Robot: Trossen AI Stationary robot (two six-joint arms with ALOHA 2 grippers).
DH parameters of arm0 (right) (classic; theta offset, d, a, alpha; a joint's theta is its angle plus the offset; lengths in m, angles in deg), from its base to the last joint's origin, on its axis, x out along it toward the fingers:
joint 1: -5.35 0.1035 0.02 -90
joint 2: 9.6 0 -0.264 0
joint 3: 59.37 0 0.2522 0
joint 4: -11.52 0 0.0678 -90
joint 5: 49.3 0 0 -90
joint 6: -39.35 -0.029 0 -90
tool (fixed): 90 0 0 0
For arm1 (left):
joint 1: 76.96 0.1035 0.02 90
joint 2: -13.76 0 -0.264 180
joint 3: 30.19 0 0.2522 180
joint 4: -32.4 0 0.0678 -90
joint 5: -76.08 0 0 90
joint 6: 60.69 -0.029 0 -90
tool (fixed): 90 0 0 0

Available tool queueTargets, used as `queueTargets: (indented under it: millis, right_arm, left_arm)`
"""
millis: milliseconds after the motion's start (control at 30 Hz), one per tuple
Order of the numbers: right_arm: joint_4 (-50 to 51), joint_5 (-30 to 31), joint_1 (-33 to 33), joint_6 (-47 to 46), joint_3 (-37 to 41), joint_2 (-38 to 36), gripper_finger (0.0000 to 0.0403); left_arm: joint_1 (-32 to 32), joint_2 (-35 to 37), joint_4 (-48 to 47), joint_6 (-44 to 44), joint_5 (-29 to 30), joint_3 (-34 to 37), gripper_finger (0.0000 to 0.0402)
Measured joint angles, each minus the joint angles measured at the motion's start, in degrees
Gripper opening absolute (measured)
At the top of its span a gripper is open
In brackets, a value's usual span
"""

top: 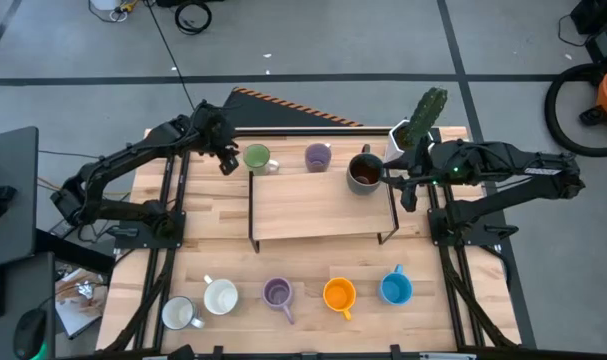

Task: Place coffee mugs
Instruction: Put the green mug on the shelf

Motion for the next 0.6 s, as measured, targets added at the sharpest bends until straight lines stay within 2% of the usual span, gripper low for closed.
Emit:
queueTargets:
  millis: [100, 233, 367, 500, 600]
  right_arm:
    - [0.0, 0.0, -0.5, 0.9, 0.0, 0.8, 0.0165]
    - [0.1, 0.0, -1.1, 1.9, 0.0, 1.6, 0.0165]
    - [0.2, 0.0, -1.2, 2.5, 0.0, 2.1, 0.0165]
    - [0.2, 0.0, -1.2, 2.5, 0.0, 2.2, 0.0165]
    - [0.2, 0.0, -1.2, 2.5, 0.0, 2.3, 0.0165]
  left_arm:
    - [0.0, 0.0, -1.2, -7.4, 2.0, 0.0, 0.0169]
    - [-0.9, -0.3, -3.5, -16.9, 1.3, 0.1, 0.0162]
    - [-2.4, -1.1, -3.6, -17.6, 3.3, 0.1, 0.0163]
    - [-3.5, -2.1, -3.9, -19.9, 5.3, 0.2, 0.0184]
    - [-4.5, -2.0, -3.5, -26.2, 2.8, 0.1, 0.021]
